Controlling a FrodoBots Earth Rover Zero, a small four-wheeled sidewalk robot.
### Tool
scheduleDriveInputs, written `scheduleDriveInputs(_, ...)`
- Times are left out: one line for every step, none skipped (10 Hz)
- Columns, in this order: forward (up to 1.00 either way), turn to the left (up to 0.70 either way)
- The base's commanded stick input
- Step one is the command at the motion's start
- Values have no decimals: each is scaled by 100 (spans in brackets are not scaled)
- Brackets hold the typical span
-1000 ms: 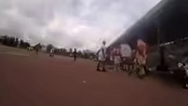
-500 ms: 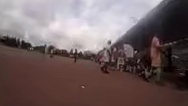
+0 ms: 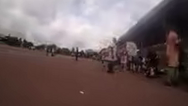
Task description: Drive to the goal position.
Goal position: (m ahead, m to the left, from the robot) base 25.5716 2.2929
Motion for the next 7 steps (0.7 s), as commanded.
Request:
scheduleDriveInputs(85,0)
scheduleDriveInputs(85,0)
scheduleDriveInputs(85,0)
scheduleDriveInputs(85,0)
scheduleDriveInputs(85,0)
scheduleDriveInputs(85,0)
scheduleDriveInputs(85,0)
